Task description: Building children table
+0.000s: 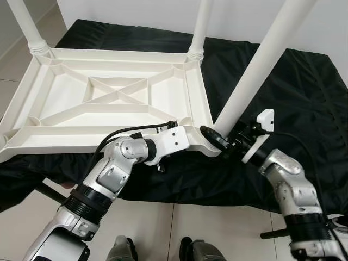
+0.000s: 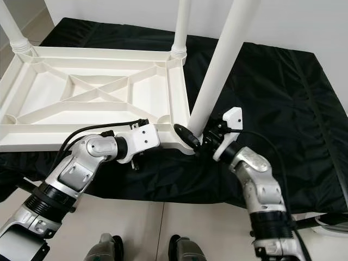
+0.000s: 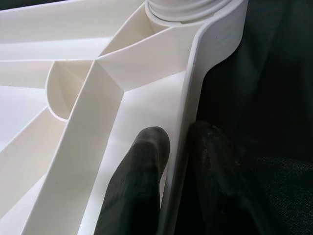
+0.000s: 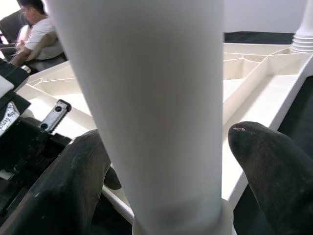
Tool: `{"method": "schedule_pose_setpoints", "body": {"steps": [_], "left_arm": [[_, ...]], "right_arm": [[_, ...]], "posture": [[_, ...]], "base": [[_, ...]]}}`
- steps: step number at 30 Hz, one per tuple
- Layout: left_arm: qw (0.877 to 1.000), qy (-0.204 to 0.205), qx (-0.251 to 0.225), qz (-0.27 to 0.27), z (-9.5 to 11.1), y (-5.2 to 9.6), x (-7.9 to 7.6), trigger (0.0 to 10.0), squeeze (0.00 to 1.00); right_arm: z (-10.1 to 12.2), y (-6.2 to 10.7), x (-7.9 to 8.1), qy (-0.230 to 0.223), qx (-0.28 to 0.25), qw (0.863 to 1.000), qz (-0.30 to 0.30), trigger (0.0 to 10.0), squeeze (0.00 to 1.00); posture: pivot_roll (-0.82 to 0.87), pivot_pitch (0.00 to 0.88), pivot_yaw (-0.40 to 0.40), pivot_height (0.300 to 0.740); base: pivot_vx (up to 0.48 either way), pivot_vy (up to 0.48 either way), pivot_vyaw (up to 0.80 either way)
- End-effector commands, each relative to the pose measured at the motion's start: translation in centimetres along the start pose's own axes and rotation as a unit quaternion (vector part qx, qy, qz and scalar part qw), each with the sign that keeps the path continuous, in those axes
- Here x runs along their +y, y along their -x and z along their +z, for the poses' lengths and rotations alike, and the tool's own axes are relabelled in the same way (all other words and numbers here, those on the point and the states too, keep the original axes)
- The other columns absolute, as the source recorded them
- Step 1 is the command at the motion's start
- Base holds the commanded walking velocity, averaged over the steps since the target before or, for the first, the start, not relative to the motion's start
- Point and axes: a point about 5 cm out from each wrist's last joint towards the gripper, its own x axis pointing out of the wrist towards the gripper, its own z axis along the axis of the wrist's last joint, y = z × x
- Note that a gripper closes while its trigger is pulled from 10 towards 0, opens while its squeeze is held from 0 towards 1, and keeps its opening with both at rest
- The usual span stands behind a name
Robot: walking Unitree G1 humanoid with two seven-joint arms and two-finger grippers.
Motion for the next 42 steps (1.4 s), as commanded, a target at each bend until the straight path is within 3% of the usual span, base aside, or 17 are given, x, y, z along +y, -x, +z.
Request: {"method": "schedule_pose_setpoints", "body": {"steps": [1, 11, 12, 30, 31, 42], "left_arm": [[0.999, -0.029, -0.029, 0.022, 1.6, 0.2, 0.4, 10.0, 0.0], [0.999, -0.028, -0.029, 0.021, 1.7, 0.2, 0.4, 10.0, 0.0], [0.999, -0.028, -0.029, 0.021, 1.6, 0.2, 0.4, 10.0, 0.0], [0.999, -0.027, -0.026, 0.023, 1.5, 0.3, 0.4, 10.0, 0.0], [0.999, -0.027, -0.027, 0.023, 1.5, 0.3, 0.4, 10.0, 0.0], [0.999, -0.028, -0.028, 0.023, 1.5, 0.2, 0.4, 10.0, 0.0]], "right_arm": [[-0.3, 0.3, -0.3, -0.002, 0.008, 1.0, 0.01, 10.0, 0.0], [-0.3, -0.1, -1.9, 0.026, 0.031, 0.998, 0.047, 10.0, 0.0], [-0.1, -0.2, -2.1, 0.027, 0.026, 0.998, 0.052, 0.0, 0.0], [-0.2, -0.2, -1.8, 0.018, 0.012, 0.997, 0.068, 0.0, 0.0], [-0.3, -0.1, -1.6, 0.013, 0.013, 0.998, 0.062, 10.0, 0.0], [-0.9, 0.6, 0.1, 0.017, -0.003, 1.0, 0.0, 10.0, 0.0]], "posture": [[-0.02, 0.156, -0.062, 0.74], [-0.02, 0.161, -0.056, 0.74], [-0.02, 0.163, -0.056, 0.74], [-0.02, 0.162, -0.059, 0.74], [-0.02, 0.161, -0.061, 0.74], [-0.03, 0.155, -0.062, 0.74]], "base": [[0.0, 0.0, 0.0], [0.0, 0.0, 0.0], [0.0, 0.0, 0.0], [0.0, 0.0, 0.0], [0.0, 0.0, 0.0], [0.0, 0.0, 0.0]]}}
